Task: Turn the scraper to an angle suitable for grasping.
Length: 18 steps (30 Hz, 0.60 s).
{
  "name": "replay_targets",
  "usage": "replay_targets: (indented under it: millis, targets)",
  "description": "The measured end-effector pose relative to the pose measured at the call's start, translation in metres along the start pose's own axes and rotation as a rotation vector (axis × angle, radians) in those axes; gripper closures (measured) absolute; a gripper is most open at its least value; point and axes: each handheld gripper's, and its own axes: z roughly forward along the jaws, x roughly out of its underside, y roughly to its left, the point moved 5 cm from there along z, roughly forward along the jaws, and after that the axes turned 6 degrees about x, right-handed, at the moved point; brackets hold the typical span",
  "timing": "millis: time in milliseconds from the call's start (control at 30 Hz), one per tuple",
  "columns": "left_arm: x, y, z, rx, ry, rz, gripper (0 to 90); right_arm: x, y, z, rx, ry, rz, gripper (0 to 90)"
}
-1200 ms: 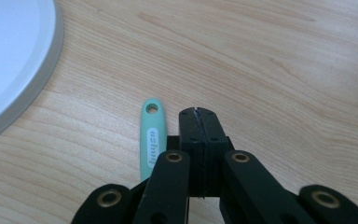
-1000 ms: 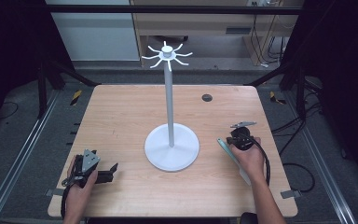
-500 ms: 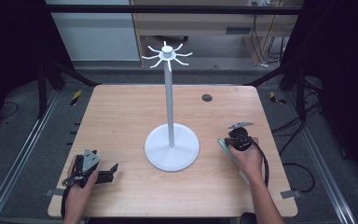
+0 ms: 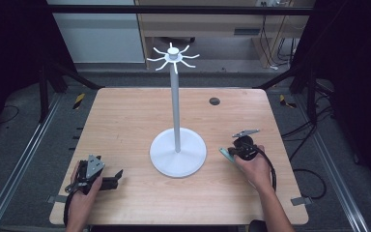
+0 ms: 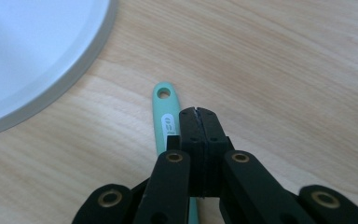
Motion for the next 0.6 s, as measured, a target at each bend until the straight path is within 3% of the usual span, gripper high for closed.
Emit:
replay_targets:
  millis: [367,600]
  targets:
    - [0.000,0.000,0.000,-0.001,-0.001,0.001,2.4,0.005,0.025,-0.010,-0.060,0.022,-0.061,90.0]
    - [0.000,0.000,0.000,-0.002,-0.003,-0.002,2.4,-0.001,0.028,-0.020,-0.034,0.013,-0.115,90.0]
